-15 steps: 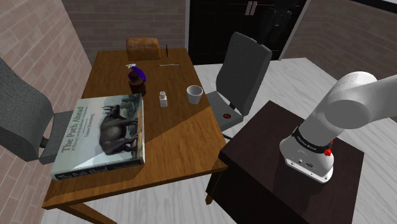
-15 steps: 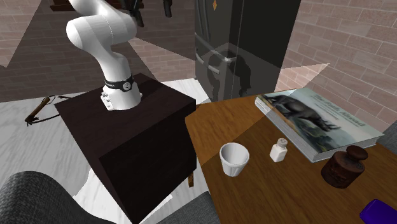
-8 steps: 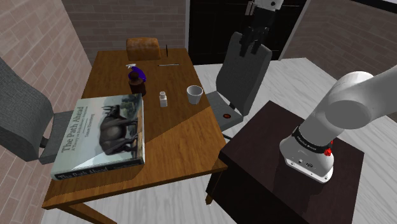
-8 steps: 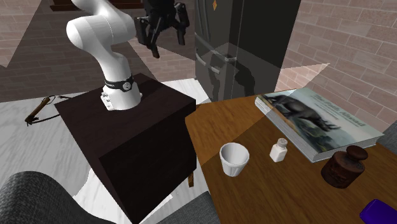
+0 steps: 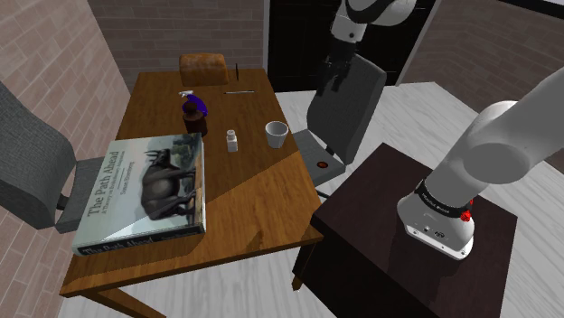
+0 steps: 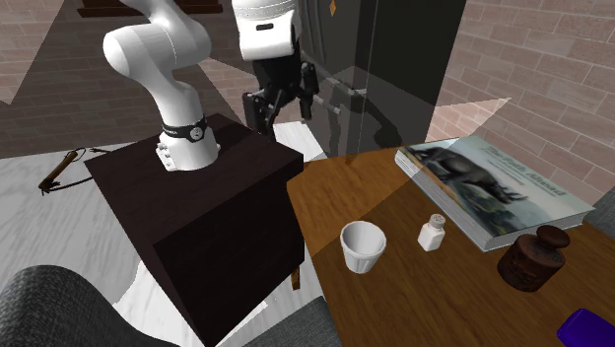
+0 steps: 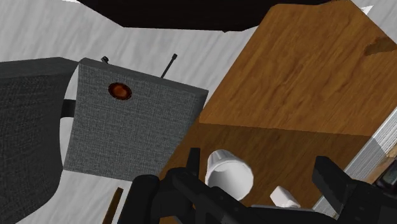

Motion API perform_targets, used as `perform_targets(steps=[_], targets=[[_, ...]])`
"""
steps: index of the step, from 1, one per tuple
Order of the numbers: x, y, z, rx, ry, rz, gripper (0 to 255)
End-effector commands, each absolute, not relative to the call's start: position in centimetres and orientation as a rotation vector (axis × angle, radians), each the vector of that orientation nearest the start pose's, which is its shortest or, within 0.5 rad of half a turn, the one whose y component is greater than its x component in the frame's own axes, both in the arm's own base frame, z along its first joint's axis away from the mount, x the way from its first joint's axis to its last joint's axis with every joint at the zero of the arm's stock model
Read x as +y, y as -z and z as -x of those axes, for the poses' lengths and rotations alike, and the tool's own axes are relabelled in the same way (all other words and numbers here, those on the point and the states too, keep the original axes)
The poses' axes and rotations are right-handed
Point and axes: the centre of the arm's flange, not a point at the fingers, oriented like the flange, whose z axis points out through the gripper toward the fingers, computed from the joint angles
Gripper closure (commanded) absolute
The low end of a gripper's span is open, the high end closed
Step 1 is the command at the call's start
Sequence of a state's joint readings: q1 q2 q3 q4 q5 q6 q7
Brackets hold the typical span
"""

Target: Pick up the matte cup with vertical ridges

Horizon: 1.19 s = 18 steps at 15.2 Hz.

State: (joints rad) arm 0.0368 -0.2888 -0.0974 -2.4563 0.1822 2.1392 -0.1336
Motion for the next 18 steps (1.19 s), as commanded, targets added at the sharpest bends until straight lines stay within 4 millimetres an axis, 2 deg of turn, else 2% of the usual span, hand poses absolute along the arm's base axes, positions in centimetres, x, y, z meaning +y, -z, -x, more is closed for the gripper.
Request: perform_targets(steps=[1,18], targets=[[-1.9,-38.1,-45.7,0.021,-0.020,2.957,0],[-1.5,-20.6,-60.1,-0.088,-0.030,2.929,0]])
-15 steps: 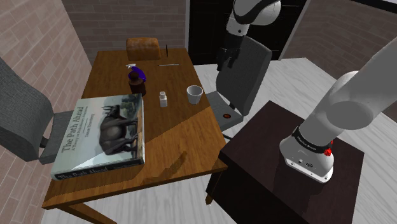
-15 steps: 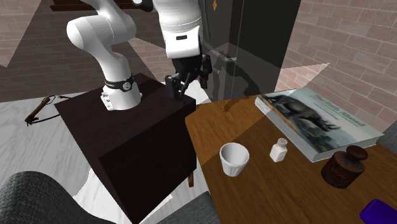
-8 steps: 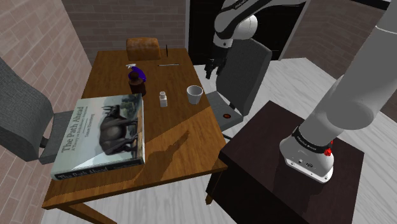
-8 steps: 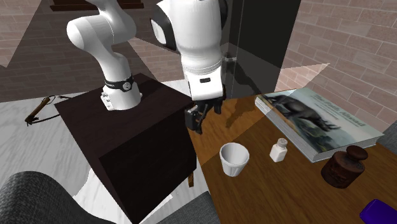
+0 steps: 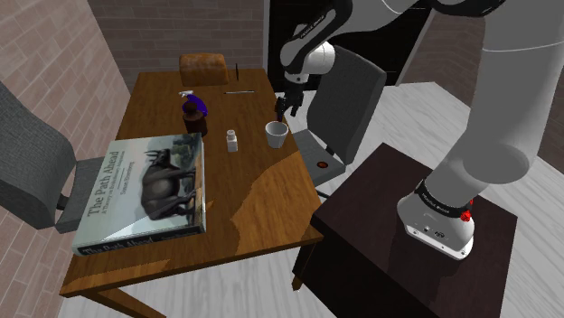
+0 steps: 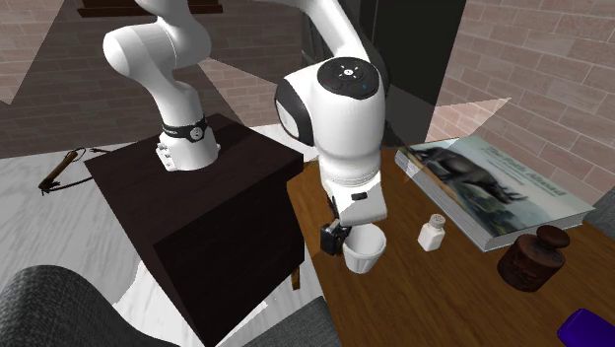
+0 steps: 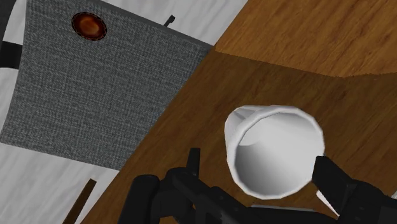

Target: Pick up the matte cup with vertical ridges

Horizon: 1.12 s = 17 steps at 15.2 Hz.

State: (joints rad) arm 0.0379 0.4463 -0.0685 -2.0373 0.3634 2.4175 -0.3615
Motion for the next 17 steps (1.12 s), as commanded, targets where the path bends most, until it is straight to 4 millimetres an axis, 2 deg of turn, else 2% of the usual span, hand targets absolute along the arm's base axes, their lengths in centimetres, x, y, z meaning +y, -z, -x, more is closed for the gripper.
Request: perform_targets(steps=[1,8,10,11,17], targets=[[-1.5,-19.7,-60.8,-0.094,-0.031,2.927,0],[-1.5,-16.0,-60.8,-0.094,-0.031,2.927,0],[-1.5,-15.7,-60.8,-0.094,-0.031,2.927,0],[-1.5,-15.8,-60.7,-0.094,-0.031,2.927,255],[-1.5,-15.7,-60.7,-0.094,-0.031,2.927,255]])
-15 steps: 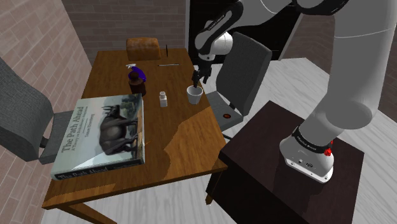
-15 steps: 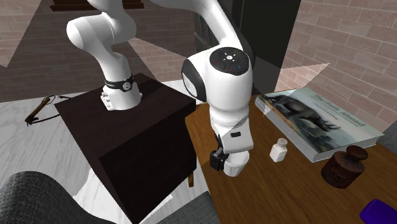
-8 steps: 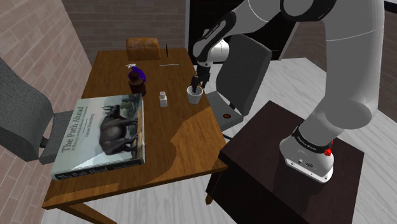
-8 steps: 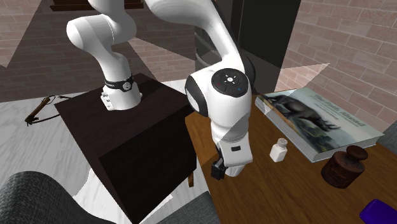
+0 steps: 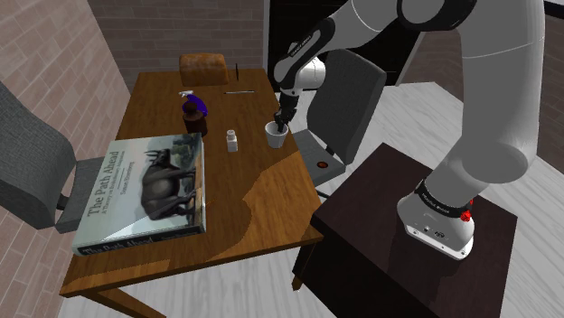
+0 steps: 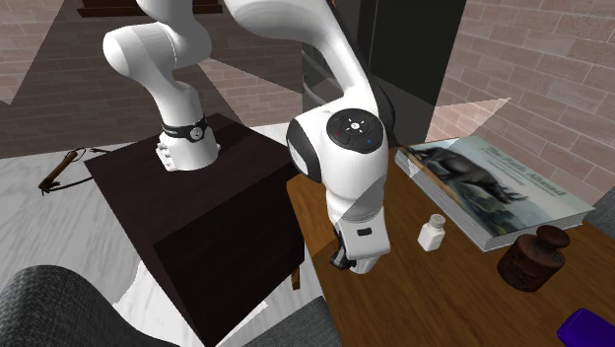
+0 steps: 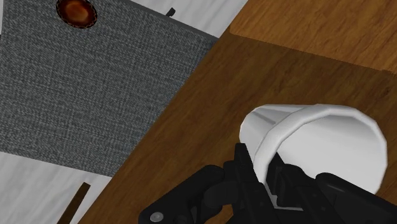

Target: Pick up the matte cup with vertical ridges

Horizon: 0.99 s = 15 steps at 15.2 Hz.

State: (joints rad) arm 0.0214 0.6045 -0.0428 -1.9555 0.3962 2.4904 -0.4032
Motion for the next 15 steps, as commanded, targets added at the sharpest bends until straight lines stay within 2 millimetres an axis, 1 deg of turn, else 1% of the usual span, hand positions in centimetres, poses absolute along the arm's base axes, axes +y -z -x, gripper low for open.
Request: perform_targets(steps=[1,3,15], targets=[[-1.5,-15.7,-60.7,-0.094,-0.031,2.927,255],[-1.5,-15.7,-60.8,-0.094,-0.031,2.927,255],[-1.5,-22.1,-60.8,-0.094,-0.031,2.927,255]])
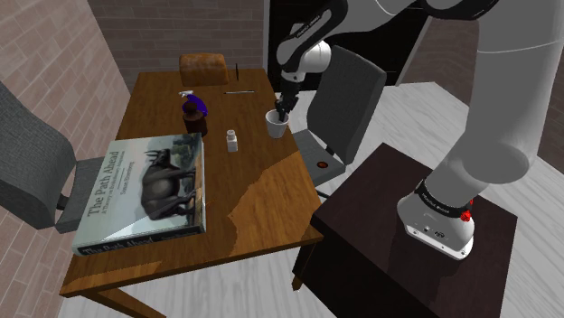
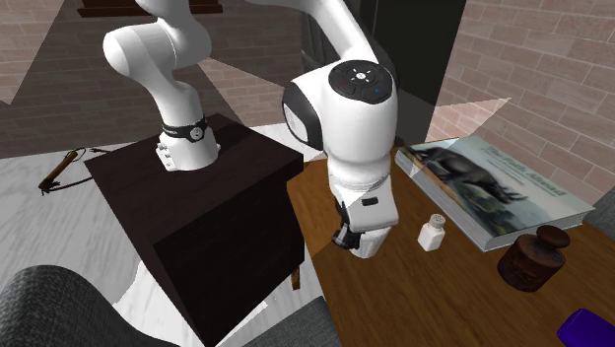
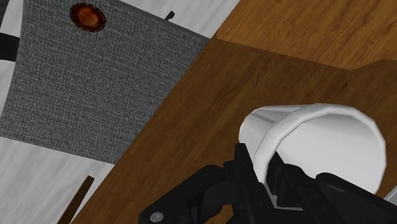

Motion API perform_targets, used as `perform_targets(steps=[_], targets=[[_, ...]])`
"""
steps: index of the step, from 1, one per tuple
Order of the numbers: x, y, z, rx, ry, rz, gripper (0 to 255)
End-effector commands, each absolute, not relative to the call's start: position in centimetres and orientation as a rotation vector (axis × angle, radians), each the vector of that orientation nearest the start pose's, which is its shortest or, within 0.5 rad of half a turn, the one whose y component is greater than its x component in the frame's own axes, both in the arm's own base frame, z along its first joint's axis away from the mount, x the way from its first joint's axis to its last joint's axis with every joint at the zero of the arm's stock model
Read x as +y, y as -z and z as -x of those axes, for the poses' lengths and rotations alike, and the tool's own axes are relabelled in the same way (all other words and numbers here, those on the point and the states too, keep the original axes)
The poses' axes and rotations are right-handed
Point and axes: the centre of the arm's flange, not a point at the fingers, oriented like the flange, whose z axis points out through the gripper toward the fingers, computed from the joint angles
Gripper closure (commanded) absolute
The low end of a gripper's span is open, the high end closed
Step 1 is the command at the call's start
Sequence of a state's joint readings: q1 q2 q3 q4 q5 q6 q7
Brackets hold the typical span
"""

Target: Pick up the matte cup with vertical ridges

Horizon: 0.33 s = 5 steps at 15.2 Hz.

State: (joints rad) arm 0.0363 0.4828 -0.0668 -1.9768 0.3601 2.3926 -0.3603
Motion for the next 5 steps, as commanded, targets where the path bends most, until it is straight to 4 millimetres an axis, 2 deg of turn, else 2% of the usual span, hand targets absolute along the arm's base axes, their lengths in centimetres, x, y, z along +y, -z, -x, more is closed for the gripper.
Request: perform_targets(steps=[1,3,5], targets=[[-1.5,-22.6,-60.8,-0.094,-0.031,2.927,255],[-1.5,-23.7,-60.8,-0.094,-0.031,2.927,255],[-1.5,-23.7,-60.8,-0.094,-0.031,2.927,255]])
